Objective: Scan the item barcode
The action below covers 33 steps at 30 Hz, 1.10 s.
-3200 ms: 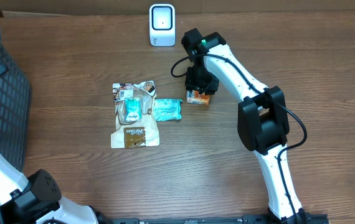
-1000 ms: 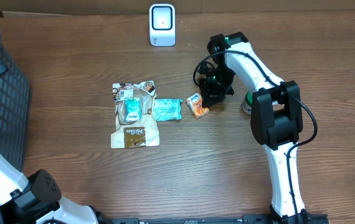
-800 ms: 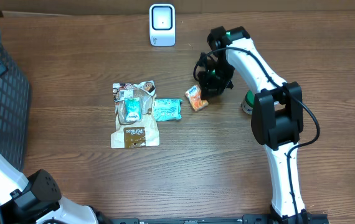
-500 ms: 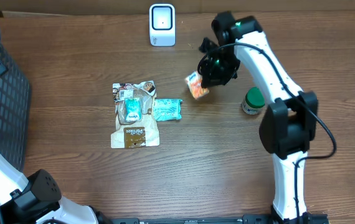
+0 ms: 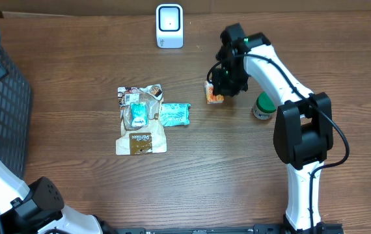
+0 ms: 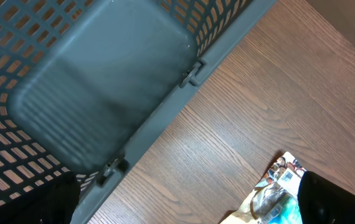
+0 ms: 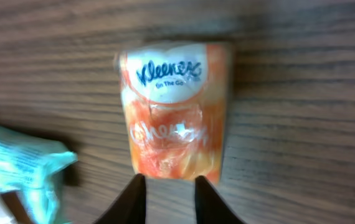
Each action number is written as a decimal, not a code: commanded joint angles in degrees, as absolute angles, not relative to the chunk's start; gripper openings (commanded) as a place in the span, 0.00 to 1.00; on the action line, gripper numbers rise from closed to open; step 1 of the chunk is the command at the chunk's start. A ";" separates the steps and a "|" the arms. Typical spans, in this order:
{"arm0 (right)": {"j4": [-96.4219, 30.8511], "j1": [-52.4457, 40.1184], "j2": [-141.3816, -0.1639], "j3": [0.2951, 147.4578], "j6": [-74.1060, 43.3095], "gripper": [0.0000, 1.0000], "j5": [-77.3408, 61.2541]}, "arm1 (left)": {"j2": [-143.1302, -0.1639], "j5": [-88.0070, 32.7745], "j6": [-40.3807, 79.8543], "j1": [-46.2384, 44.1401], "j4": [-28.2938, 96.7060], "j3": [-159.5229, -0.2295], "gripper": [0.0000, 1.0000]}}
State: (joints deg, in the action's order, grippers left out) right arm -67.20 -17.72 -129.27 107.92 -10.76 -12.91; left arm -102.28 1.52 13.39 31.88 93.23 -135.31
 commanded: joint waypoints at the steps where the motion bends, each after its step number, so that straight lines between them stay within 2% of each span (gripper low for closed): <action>1: -65.80 -17.80 -128.40 106.02 -12.19 0.29 -11.49 | -102.00 1.48 13.96 31.86 93.17 -135.02 1.00; 14: -64.38 -17.50 -128.42 103.46 -14.50 0.34 -8.56 | -102.00 1.48 13.96 31.86 93.14 -135.02 1.00; 22: -55.00 -17.50 -128.49 96.31 -19.64 0.37 -7.55 | -102.00 1.48 13.96 31.86 93.14 -135.02 1.00; 25: -54.06 -17.52 -128.49 95.13 -19.75 0.27 -7.75 | -102.00 1.48 13.96 31.86 93.14 -135.02 0.99; 27: -54.57 -17.52 -128.49 95.15 -19.75 0.09 -7.88 | -102.00 1.48 13.96 31.86 93.14 -135.02 1.00; 28: -54.92 -17.52 -128.46 95.24 -19.73 0.04 -8.36 | -102.00 1.48 13.93 31.86 93.14 -135.02 1.00; 33: -57.60 -16.84 -128.31 97.49 -19.68 0.04 -16.86 | -102.00 1.48 13.96 31.86 93.14 -135.02 1.00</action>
State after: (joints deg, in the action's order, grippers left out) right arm -55.64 -17.41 -127.46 97.17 -19.46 -12.25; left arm -102.28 1.52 13.39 31.88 93.25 -135.31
